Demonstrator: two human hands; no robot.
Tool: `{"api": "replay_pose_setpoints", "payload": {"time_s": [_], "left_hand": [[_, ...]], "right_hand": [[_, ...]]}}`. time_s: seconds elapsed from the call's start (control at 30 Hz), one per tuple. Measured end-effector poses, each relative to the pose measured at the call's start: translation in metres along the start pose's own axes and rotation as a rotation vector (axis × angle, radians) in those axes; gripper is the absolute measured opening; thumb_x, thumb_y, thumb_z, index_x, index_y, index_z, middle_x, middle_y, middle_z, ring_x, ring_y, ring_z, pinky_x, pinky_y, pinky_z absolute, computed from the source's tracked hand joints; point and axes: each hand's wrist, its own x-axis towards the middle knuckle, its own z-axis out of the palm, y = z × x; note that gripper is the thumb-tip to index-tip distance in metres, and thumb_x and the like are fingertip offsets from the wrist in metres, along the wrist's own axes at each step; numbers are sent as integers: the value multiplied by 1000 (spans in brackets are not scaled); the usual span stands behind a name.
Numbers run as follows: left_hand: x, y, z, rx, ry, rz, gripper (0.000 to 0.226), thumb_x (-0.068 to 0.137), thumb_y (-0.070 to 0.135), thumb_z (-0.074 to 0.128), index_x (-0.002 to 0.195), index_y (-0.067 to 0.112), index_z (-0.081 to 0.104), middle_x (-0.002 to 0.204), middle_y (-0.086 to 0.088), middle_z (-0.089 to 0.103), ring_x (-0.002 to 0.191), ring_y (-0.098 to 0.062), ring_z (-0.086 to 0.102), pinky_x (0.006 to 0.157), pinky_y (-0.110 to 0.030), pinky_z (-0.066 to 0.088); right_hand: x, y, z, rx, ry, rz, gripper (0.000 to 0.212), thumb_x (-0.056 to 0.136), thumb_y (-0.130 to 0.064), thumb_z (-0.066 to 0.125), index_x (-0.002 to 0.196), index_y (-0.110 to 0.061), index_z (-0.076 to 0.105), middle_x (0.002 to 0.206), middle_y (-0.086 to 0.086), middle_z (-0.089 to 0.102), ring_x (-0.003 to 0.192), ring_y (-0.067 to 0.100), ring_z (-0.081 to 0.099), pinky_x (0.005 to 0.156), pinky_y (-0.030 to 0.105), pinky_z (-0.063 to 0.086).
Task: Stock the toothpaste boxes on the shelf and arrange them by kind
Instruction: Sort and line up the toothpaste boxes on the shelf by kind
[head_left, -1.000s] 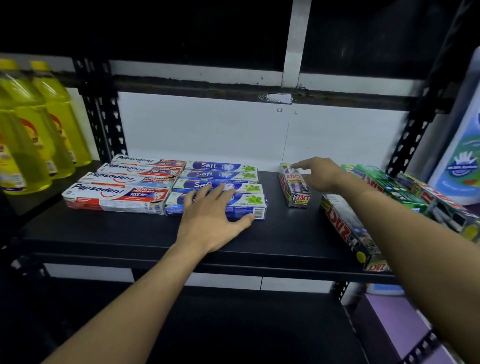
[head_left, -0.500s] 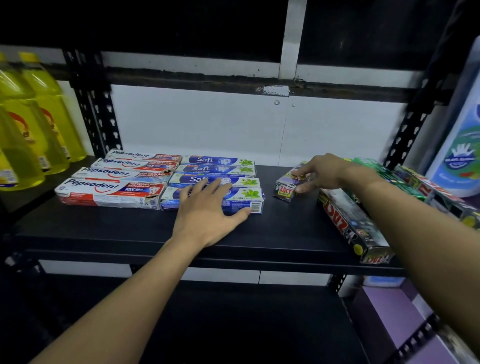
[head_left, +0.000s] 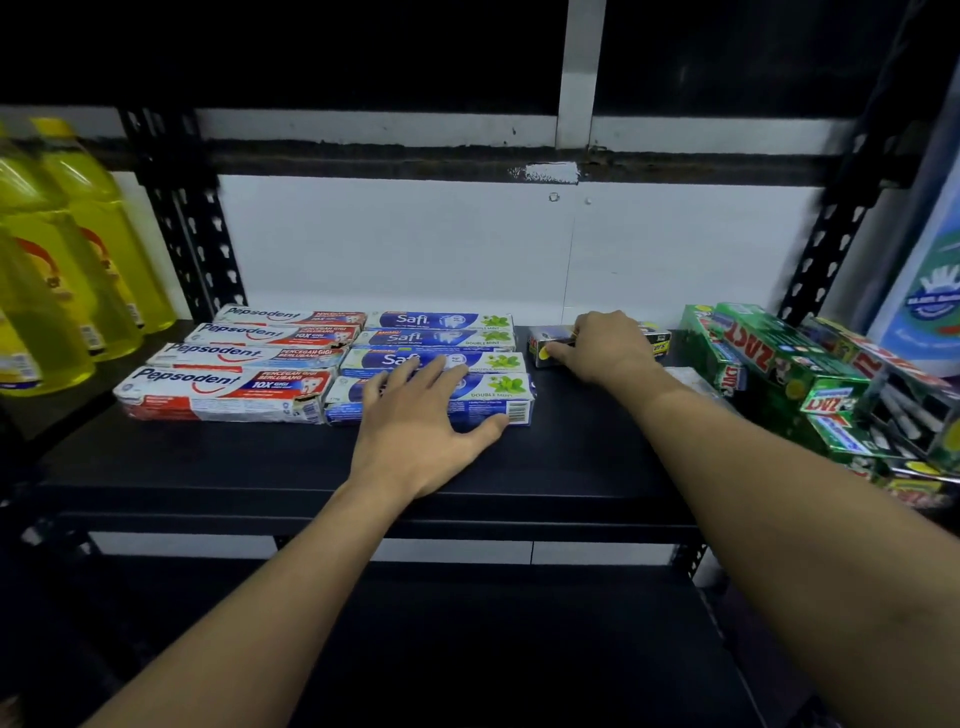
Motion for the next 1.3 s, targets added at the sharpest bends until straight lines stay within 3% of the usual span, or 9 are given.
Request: {"api": "replay_pose_setpoints", "payload": {"time_s": [0.27, 0.47, 0.53, 0.6, 0.67, 0.8, 0.97, 1.3], "left_hand": [[-2, 1, 0, -10, 7, 2, 85, 81, 86, 31, 152, 40, 31, 163, 13, 23, 151, -15, 11, 122, -40, 6], [1, -1, 3, 0, 7, 5, 91, 75, 90, 23, 152, 43, 28, 163, 16, 19, 151, -12, 10, 122, -40, 6], [2, -2, 3, 8, -2, 7, 90, 76, 90, 23, 152, 43, 26, 164, 16, 18, 151, -12, 9, 122, -41, 7], [3, -1, 2, 11, -8, 7, 88, 78, 89, 25, 152, 43, 25, 164, 16, 17, 151, -12, 8, 122, -41, 7], [2, 0, 2, 18, -8, 9, 87, 79, 88, 25, 153, 42, 26, 164, 16, 18, 151, -11, 8, 122, -41, 6], [1, 0, 2, 13, 1, 13, 85, 81, 87, 27, 153, 41, 27, 163, 16, 19, 151, -11, 9, 122, -40, 6], [2, 0, 2, 18, -1, 10, 84, 82, 86, 27, 154, 41, 26, 163, 17, 19, 151, -10, 9, 122, -41, 7], [2, 0, 3, 7, 13, 6, 83, 83, 85, 30, 153, 40, 28, 162, 17, 22, 151, -10, 11, 122, -39, 8]], "right_hand": [[7, -13, 35, -3, 158, 122, 61, 90, -66, 43, 122, -18, 62, 124, 10, 60, 123, 36, 44, 100, 46, 39], [15, -8, 45, 73, 164, 74, 54, 92, -56, 47, 131, -20, 55, 131, 10, 55, 128, 36, 38, 103, 44, 38], [14, -4, 45, 118, 168, 74, 53, 92, -46, 50, 137, -18, 48, 145, 14, 44, 134, 36, 34, 110, 45, 34], [11, -2, 43, 159, 173, 123, 56, 92, -40, 52, 143, -18, 43, 160, 18, 20, 144, 38, 20, 118, 46, 22], [8, -3, 43, 153, 138, 139, 55, 94, -39, 49, 144, -18, 41, 162, 18, 9, 148, 39, 8, 120, 49, 11], [7, -4, 43, 122, 17, 101, 61, 99, -43, 36, 154, -21, 23, 164, 12, 9, 149, 39, -1, 120, 56, 2], [9, -4, 43, 143, -55, 68, 62, 99, -50, 27, 156, -28, 13, 165, 5, 0, 150, 34, -11, 117, 61, -4], [8, -7, 43, 138, -72, 58, 65, 97, -60, 27, 155, -36, 12, 165, 2, -1, 150, 33, -11, 113, 66, -4]]}}
